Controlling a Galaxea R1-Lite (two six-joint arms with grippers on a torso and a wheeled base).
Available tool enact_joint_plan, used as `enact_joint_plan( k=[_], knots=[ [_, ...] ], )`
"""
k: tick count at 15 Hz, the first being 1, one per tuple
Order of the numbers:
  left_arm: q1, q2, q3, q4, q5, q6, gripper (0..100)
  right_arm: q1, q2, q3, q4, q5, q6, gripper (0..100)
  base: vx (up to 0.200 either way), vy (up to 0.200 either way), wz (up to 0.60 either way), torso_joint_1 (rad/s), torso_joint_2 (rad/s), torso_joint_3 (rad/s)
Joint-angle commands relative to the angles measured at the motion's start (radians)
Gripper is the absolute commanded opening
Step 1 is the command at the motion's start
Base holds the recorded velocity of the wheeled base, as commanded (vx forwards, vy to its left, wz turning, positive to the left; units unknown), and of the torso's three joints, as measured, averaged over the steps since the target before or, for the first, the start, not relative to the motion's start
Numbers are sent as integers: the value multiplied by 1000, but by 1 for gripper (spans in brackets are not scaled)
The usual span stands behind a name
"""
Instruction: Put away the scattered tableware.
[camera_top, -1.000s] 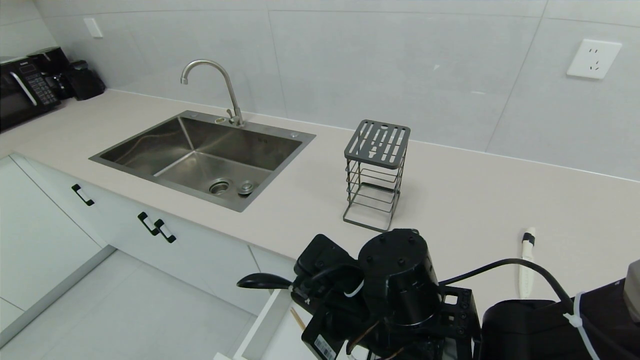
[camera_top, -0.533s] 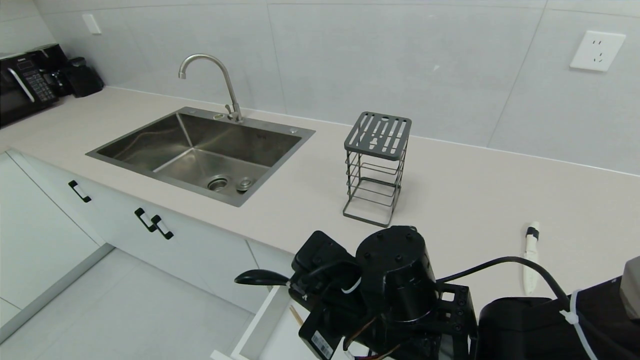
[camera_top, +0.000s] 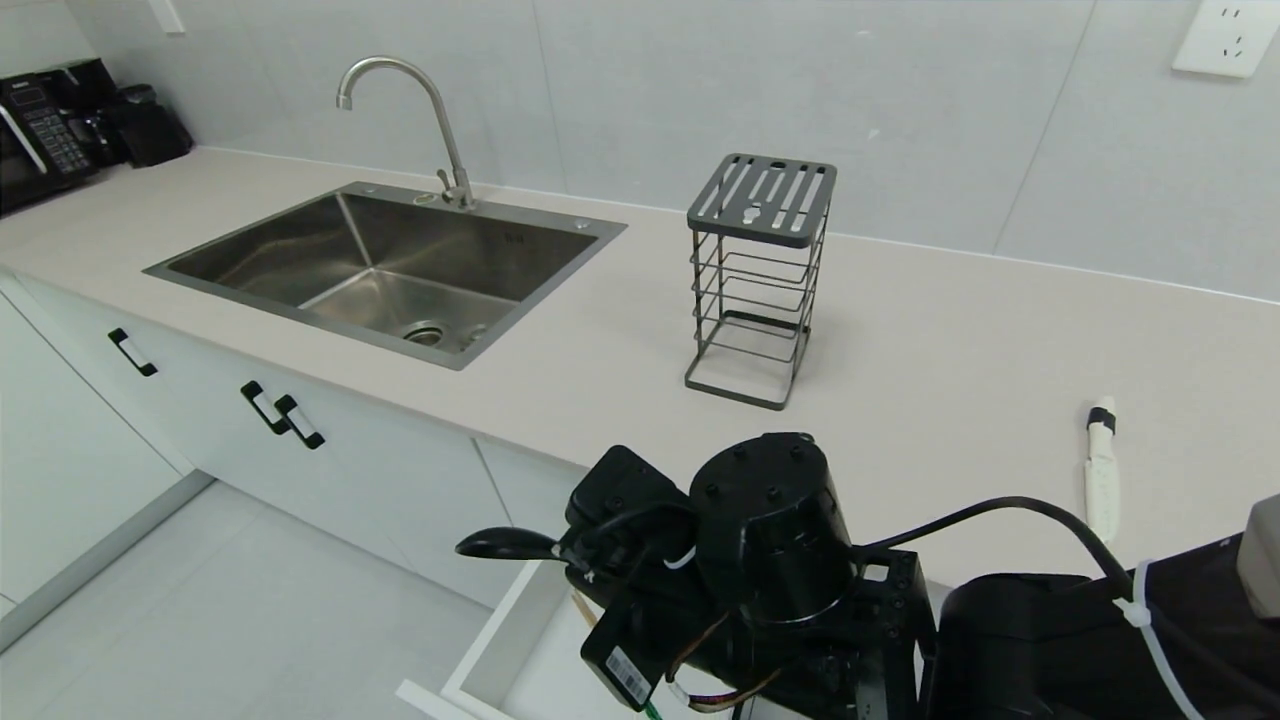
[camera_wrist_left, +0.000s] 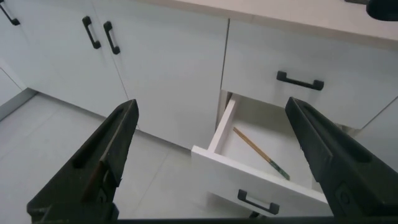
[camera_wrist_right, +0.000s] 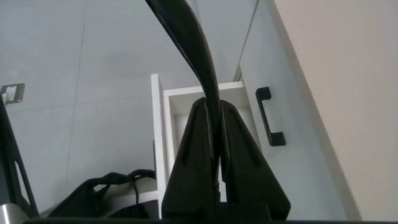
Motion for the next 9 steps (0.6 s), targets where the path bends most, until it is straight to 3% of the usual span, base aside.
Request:
enact_joint_plan(
  k=[1,9],
  knots=[
    [0,0,0,-2,0,-2,100,7,3,-13,1,0,-2,0,0,0,0,-271,530,246],
    [0,0,0,-2,0,-2,100,20,-3,-18,1,-7,0,0,0,0,0,-265,508,240]
  ],
)
